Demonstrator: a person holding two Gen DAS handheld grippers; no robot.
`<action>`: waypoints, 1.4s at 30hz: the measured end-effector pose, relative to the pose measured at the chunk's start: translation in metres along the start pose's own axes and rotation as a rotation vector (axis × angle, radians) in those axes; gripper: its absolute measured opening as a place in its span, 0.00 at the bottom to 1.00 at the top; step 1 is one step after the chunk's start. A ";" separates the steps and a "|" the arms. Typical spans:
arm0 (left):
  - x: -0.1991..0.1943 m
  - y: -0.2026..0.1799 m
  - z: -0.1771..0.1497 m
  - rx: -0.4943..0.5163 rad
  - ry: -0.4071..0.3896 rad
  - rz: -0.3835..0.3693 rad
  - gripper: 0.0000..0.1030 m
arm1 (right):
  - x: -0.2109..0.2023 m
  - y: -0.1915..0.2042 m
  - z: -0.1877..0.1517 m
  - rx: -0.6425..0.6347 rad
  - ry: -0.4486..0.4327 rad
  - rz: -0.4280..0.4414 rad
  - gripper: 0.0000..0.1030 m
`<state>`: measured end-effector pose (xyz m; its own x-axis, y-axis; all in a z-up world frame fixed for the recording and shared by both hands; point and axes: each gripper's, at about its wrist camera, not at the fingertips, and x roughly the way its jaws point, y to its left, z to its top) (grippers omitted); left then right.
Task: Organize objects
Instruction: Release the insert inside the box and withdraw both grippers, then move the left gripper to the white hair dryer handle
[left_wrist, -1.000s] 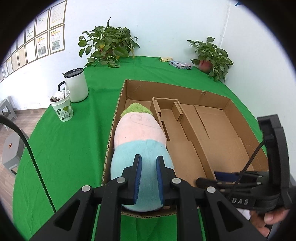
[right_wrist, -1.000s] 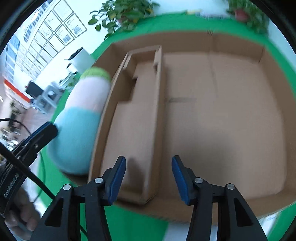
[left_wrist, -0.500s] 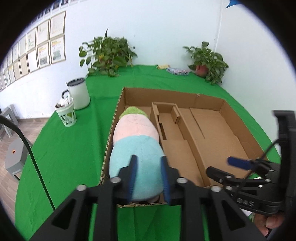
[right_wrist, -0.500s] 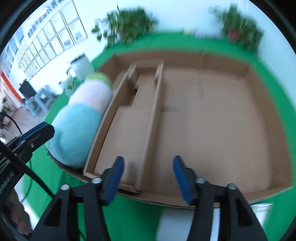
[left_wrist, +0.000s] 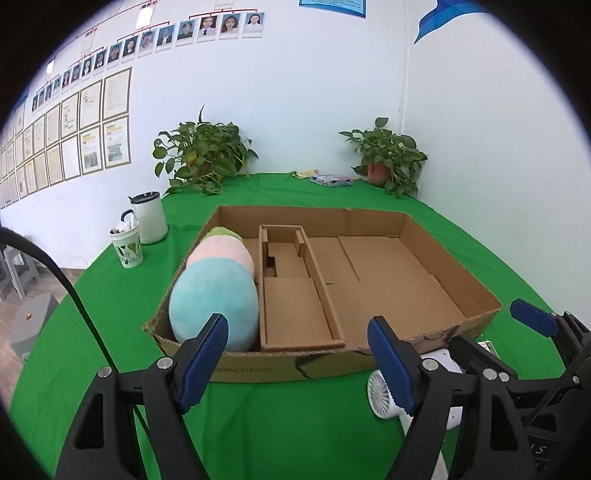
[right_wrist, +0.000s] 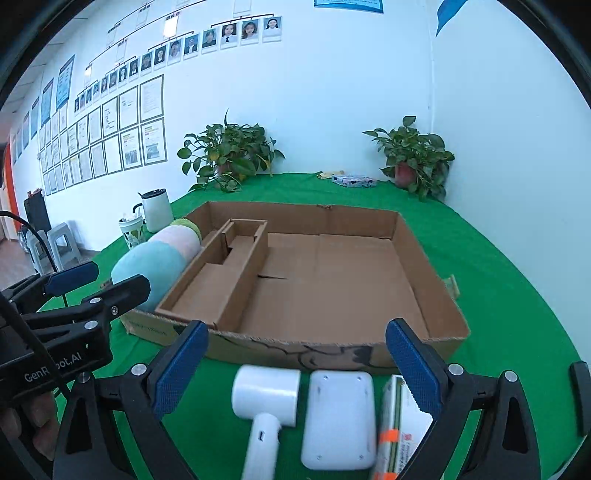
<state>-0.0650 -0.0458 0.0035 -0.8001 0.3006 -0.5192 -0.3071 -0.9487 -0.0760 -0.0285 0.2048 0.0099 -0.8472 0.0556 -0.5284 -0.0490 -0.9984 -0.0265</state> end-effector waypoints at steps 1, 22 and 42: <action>0.000 -0.001 -0.001 0.004 0.006 0.000 0.75 | -0.004 -0.003 -0.004 0.000 -0.002 -0.007 0.94; 0.056 0.004 -0.051 -0.149 0.389 -0.416 0.75 | -0.016 0.003 -0.110 0.072 0.241 0.243 0.74; 0.054 -0.043 -0.112 -0.231 0.589 -0.728 0.64 | -0.025 0.030 -0.150 0.066 0.404 0.253 0.65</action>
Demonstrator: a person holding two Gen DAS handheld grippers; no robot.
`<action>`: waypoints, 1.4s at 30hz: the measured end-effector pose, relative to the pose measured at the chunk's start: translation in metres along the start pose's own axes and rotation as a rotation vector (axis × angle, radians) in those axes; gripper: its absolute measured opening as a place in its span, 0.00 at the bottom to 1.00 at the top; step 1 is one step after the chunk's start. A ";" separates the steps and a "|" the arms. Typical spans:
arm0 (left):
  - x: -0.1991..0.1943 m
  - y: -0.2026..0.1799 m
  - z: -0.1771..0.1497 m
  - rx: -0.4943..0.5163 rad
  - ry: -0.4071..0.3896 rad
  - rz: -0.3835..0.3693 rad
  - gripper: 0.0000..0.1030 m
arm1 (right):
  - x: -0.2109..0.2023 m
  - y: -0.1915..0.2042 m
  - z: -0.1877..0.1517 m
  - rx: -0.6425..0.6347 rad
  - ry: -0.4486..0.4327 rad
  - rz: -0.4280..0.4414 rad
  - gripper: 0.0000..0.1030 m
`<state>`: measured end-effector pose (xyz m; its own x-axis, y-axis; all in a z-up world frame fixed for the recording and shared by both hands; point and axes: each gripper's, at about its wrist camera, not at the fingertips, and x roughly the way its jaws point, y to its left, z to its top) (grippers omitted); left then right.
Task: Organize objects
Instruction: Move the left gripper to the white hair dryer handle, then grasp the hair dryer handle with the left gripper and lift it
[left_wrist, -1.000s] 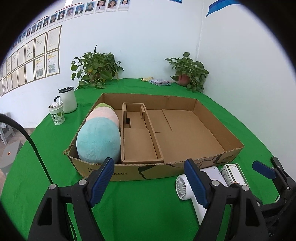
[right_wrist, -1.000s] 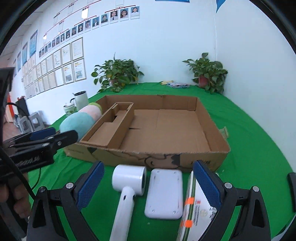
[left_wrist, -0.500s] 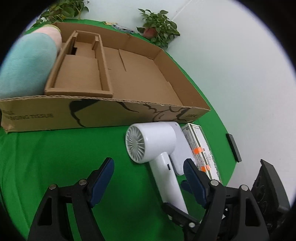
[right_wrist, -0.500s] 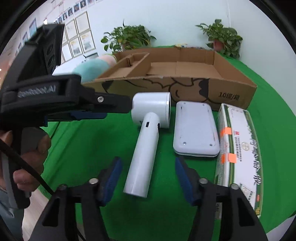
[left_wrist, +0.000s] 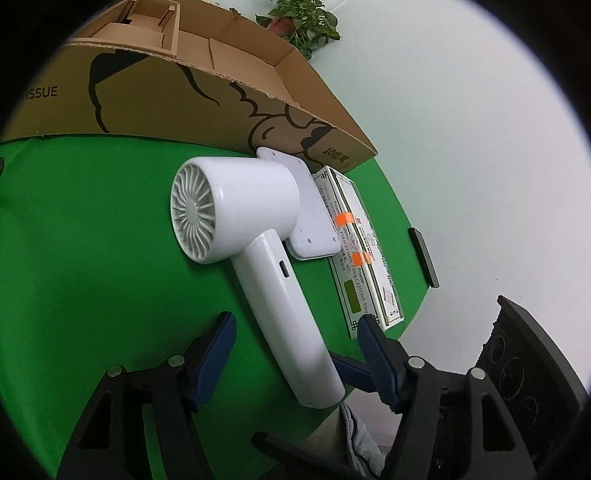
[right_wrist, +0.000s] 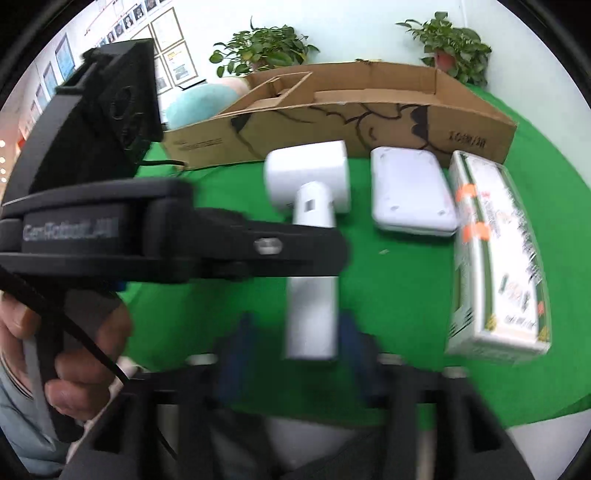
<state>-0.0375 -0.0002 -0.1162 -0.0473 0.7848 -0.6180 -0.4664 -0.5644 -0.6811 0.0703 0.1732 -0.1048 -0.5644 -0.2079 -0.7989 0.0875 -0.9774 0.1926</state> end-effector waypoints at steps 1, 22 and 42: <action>0.001 0.000 0.002 0.007 -0.004 0.016 0.60 | 0.001 0.003 0.000 -0.013 -0.007 0.002 0.63; -0.001 0.016 0.004 -0.112 0.003 0.020 0.30 | 0.025 0.012 0.024 -0.102 0.015 -0.071 0.38; -0.031 -0.008 -0.010 -0.092 -0.099 0.094 0.29 | -0.009 0.021 0.010 -0.049 -0.057 -0.090 0.28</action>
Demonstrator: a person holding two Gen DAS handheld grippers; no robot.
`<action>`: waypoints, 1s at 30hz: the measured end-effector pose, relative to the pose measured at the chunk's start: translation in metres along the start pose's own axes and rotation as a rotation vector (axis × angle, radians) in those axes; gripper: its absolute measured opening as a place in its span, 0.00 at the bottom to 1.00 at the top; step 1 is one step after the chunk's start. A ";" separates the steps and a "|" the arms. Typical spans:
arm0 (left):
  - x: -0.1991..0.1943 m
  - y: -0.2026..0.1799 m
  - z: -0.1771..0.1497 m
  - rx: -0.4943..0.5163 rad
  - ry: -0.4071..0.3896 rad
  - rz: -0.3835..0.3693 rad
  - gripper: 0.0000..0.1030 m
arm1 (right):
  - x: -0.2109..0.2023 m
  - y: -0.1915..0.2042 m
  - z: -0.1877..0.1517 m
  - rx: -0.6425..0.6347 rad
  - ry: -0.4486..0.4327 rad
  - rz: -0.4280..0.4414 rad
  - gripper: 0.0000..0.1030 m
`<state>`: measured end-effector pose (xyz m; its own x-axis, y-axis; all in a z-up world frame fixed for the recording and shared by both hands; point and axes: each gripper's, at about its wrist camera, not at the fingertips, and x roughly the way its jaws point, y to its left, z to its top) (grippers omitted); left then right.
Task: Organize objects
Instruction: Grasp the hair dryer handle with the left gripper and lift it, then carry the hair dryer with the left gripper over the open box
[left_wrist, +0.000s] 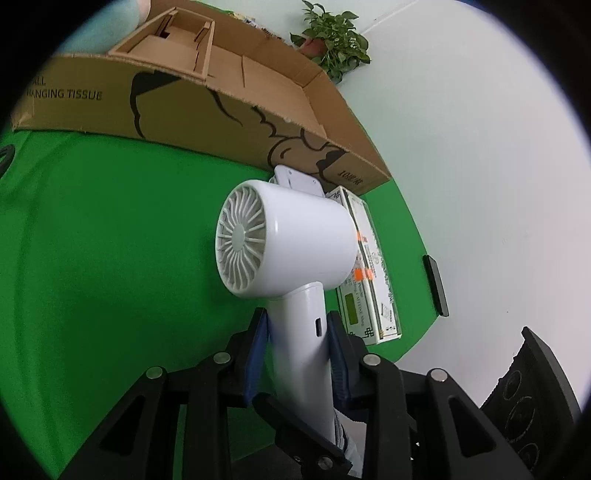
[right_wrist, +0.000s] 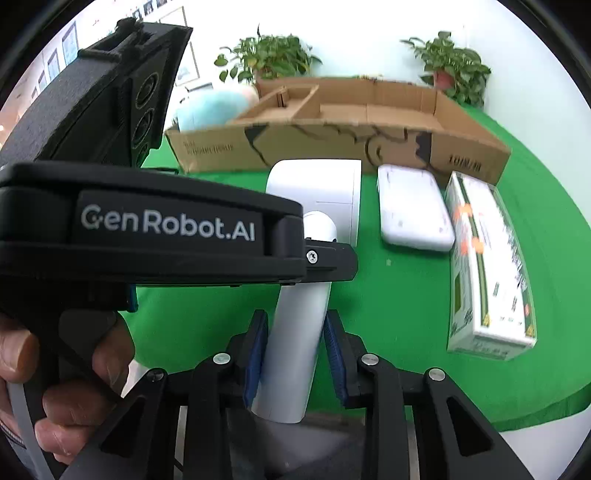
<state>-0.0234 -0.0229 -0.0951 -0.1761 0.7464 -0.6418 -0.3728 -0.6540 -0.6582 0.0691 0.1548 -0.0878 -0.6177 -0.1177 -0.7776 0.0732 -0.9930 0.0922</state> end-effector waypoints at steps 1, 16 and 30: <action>0.002 -0.004 0.004 0.006 -0.015 0.004 0.29 | -0.003 0.000 0.003 -0.002 -0.013 0.000 0.28; -0.023 -0.050 0.035 0.086 -0.141 0.037 0.29 | -0.026 -0.008 0.060 -0.013 -0.176 0.009 0.26; -0.041 -0.092 0.140 0.224 -0.210 0.073 0.29 | -0.047 -0.018 0.148 -0.029 -0.319 0.010 0.26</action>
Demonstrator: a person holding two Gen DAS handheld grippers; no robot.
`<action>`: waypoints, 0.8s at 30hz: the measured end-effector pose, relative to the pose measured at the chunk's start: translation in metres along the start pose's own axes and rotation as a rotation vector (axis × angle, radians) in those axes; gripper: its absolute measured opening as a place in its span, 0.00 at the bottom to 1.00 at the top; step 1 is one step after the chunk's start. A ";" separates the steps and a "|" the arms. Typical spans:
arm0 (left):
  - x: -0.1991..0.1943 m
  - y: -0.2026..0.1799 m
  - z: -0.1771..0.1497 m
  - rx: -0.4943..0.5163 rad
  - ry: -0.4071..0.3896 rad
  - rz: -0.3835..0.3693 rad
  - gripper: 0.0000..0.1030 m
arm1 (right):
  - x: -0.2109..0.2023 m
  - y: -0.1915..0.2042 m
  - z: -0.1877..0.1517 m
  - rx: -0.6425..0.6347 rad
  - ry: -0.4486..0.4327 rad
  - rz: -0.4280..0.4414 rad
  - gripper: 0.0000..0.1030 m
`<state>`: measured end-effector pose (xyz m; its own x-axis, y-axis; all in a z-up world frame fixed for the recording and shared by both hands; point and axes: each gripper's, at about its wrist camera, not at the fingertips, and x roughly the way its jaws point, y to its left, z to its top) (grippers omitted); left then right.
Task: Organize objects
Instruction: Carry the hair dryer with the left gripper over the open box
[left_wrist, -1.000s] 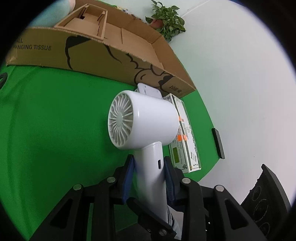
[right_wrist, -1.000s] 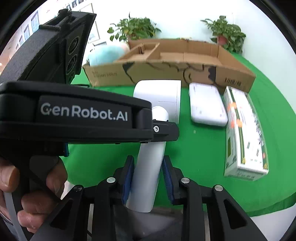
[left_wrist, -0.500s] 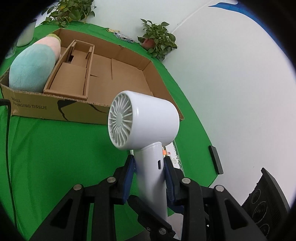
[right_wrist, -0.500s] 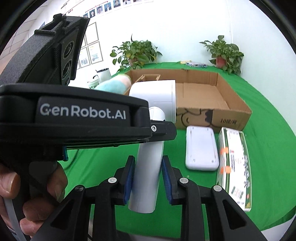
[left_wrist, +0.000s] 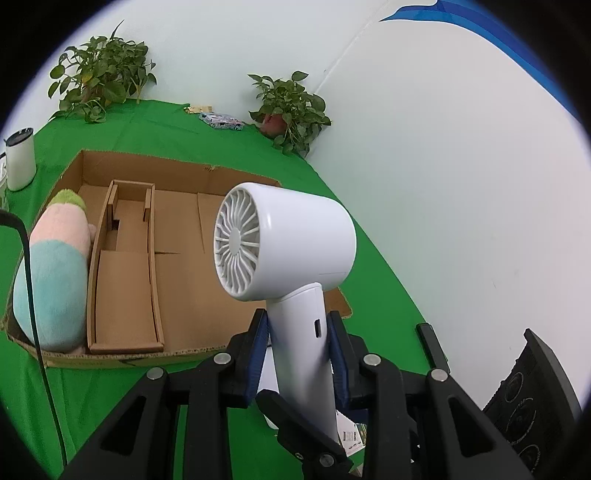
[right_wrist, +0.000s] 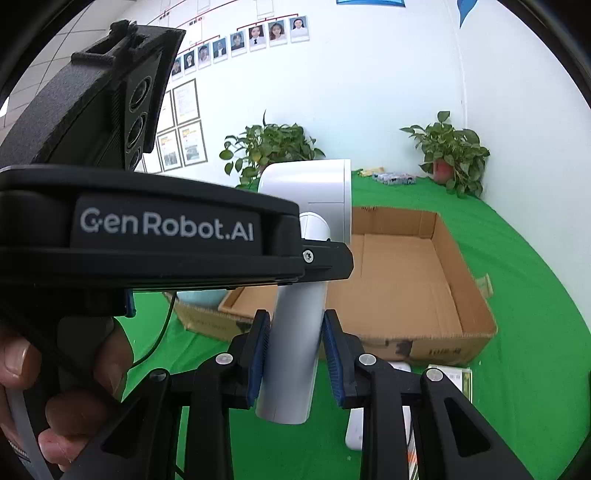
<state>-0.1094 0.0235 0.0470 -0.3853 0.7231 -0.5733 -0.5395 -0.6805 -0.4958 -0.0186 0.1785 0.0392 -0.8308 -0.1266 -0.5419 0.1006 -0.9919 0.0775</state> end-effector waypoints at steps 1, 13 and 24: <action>0.001 0.000 0.004 0.002 0.001 0.003 0.29 | 0.002 -0.002 0.006 0.002 -0.004 0.002 0.26; 0.051 0.035 0.073 -0.048 0.108 0.046 0.30 | 0.071 -0.022 0.067 0.023 0.094 0.048 0.27; 0.126 0.088 0.081 -0.137 0.246 0.094 0.30 | 0.171 -0.053 0.064 0.114 0.270 0.111 0.27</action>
<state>-0.2658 0.0647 -0.0163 -0.2265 0.6172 -0.7535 -0.3977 -0.7648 -0.5069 -0.2009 0.2099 -0.0043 -0.6409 -0.2473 -0.7267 0.1080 -0.9663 0.2336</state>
